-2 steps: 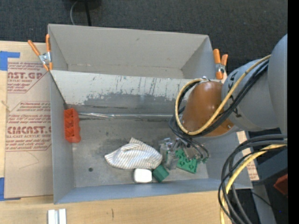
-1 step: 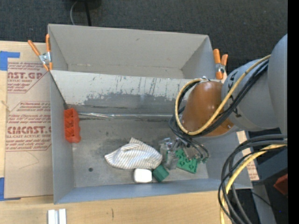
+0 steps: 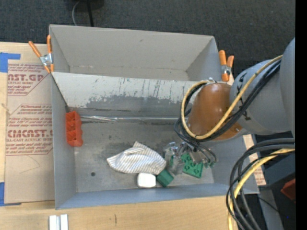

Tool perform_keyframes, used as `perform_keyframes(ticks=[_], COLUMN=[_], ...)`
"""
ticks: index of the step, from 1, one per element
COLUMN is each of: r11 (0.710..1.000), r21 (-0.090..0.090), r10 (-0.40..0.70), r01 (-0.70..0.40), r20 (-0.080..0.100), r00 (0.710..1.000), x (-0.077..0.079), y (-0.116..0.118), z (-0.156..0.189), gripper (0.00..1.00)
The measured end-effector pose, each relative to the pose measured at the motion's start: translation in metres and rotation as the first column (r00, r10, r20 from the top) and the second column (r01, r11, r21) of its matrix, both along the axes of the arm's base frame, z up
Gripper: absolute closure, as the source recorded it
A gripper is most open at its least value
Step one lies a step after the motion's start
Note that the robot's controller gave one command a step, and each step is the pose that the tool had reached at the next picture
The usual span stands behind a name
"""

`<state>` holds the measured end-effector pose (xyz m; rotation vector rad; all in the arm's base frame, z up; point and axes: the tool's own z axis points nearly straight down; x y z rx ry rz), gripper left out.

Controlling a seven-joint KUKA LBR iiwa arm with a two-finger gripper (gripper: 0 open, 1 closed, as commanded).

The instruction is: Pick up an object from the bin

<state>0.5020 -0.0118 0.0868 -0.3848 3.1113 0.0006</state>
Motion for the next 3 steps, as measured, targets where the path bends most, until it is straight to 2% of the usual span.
perform_keyframes(ticks=[1,2,3], r11=[0.987,0.943,0.942], r21=[-0.001,0.002,0.003], r10=[-0.158,-0.333,-0.336], r01=[0.158,0.333,0.336], r20=[0.001,-0.002,-0.002], r00=[0.987,0.943,0.942], x=[0.014,-0.016,-0.021], y=[0.016,0.067,0.074], z=[-0.004,0.024,0.029], gripper=[1.0,0.0,0.0])
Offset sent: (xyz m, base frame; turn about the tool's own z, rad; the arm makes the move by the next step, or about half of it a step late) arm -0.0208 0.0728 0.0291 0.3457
